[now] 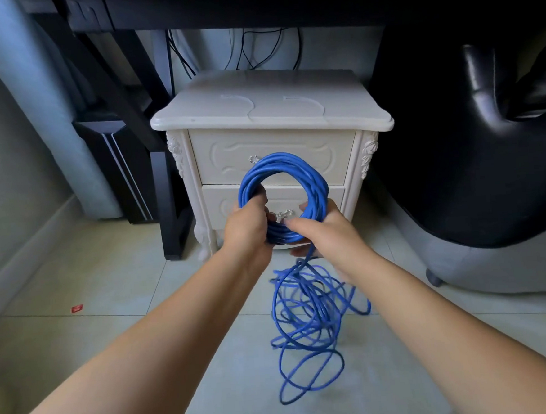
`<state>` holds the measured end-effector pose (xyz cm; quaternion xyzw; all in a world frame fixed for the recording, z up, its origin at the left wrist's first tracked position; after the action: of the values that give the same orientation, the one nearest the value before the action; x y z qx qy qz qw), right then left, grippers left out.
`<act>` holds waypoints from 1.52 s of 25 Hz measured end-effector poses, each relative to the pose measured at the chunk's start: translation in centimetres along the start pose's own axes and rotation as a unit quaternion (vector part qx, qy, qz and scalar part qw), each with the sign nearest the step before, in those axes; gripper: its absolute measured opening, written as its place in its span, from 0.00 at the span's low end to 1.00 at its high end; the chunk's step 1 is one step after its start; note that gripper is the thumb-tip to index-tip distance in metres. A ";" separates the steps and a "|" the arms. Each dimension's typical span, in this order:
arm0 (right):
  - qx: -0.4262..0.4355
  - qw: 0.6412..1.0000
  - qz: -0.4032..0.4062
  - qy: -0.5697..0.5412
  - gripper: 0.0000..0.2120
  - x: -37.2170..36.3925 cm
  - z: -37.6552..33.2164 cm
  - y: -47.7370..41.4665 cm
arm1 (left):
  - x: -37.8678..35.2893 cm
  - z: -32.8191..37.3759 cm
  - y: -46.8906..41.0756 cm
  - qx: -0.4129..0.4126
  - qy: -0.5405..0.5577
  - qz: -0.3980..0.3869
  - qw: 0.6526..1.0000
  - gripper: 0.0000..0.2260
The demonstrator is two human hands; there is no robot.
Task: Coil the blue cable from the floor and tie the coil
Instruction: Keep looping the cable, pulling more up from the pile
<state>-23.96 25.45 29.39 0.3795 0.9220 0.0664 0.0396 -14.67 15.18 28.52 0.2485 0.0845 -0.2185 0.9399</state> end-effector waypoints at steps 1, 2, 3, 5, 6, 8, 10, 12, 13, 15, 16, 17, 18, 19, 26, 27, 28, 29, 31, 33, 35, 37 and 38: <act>0.004 1.000 0.017 -0.012 0.12 0.3 -0.2 0.0 | -0.2 -0.2 0.2 -0.001 0.002 -0.007 1.000 0.08; 0.011 0.999 0.031 -0.011 0.11 0.6 -0.2 -0.2 | -0.5 -0.4 0.2 -0.004 -0.008 -0.016 1.000 0.08; 0.017 0.999 0.043 -0.001 0.10 0.8 -0.5 -0.1 | -0.7 -0.5 0.2 -0.008 -0.028 -0.025 0.999 0.09; 0.028 0.998 0.064 0.011 0.10 1.5 -0.7 -0.4 | -0.9 -0.5 0.1 -0.017 -0.085 -0.043 0.995 0.08; 0.032 0.997 0.074 0.005 0.11 1.8 -0.9 -0.6 | -0.9 -0.5 0.0 -0.021 -0.114 -0.052 0.992 0.07; 0.047 0.995 0.089 0.017 0.12 2.3 -1.5 -0.7 | -1.0 -0.1 0.1 -0.042 -0.168 -0.071 0.982 0.04; 0.067 0.992 0.093 0.051 0.12 2.6 -2.2 -0.8 | -0.9 1.2 0.4 -0.097 -0.207 -0.070 0.971 0.04; 0.086 0.988 0.084 0.098 0.09 2.6 -2.6 -1.0 | -0.7 2.9 0.7 -0.165 -0.231 -0.062 0.957 0.13; 0.094 0.985 0.072 0.124 0.07 2.3 -2.9 -0.9 | -0.7 3.7 1.0 -0.205 -0.248 -0.065 0.944 0.18; 0.110 0.978 0.045 0.172 0.07 1.5 -3.1 -0.8 | -1.0 5.3 1.5 -0.302 -0.325 -0.074 0.893 0.27; 0.116 0.973 0.036 0.197 0.07 1.2 -3.1 -0.7 | -1.3 5.7 2.0 -0.349 -0.377 -0.080 0.854 0.30; 0.120 0.968 0.029 0.220 0.08 0.8 -3.2 -0.5 | -1.8 6.0 2.7 -0.388 -0.420 -0.087 0.816 0.31; 0.123 0.963 0.025 0.238 0.09 0.7 -3.1 -0.6 | -2.2 6.2 3.3 -0.419 -0.450 -0.095 0.783 0.32; 0.126 0.959 0.022 0.252 0.10 0.6 -3.2 -0.5 | -2.5 6.2 3.8 -0.440 -0.467 -0.102 0.760 0.32; 0.147 0.930 0.000 0.337 0.08 0.2 -3.9 0.2 | -3.1 5.9 3.5 -0.394 -0.510 -0.091 0.759 0.11; 0.143 0.936 0.004 0.322 0.07 0.4 -4.0 0.2 | -3.0 5.7 3.1 -0.378 -0.505 -0.082 0.772 0.07; 0.137 0.947 0.014 0.289 0.07 0.7 -4.1 0.2 | -2.9 5.6 2.8 -0.360 -0.492 -0.076 0.789 0.04; 0.126 0.962 0.024 0.240 0.08 1.1 -4.2 0.1 | -2.7 5.3 2.4 -0.337 -0.470 -0.074 0.812 0.01; 0.095 0.986 0.028 0.136 0.10 1.9 -3.9 0.0 | -2.1 4.8 1.6 -0.284 -0.402 -0.073 0.867 0.03; 0.057 0.996 0.009 0.061 0.11 2.1 -3.3 0.0 | -1.7 4.5 1.2 -0.242 -0.336 -0.067 0.908 0.03; 0.027 0.999 -0.018 0.003 0.11 2.0 -2.6 -0.1 | -1.5 4.4 1.3 -0.221 -0.293 -0.056 0.929 0.03; -0.006 0.998 -0.045 -0.049 0.14 1.8 -1.9 -0.3 | -1.2 4.3 1.3 -0.195 -0.259 -0.043 0.945 0.04; -0.020 0.995 -0.060 -0.071 0.18 1.7 -1.6 -0.3 | -1.0 4.3 1.2 -0.180 -0.240 -0.038 0.953 0.05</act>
<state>-25.57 26.24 30.90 0.3266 0.9363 0.0549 0.1166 -14.75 14.34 32.97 0.0122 -0.0963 -0.2887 0.9525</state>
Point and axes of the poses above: each hand's wrist, its own y-axis away from the middle knuckle, its own x-axis out of the back of the hand, z = x × y, the point moved 9 cm from there along -y, towards the middle knuckle, and after that the axes turned 7 degrees about -y, right-handed, at the moved point
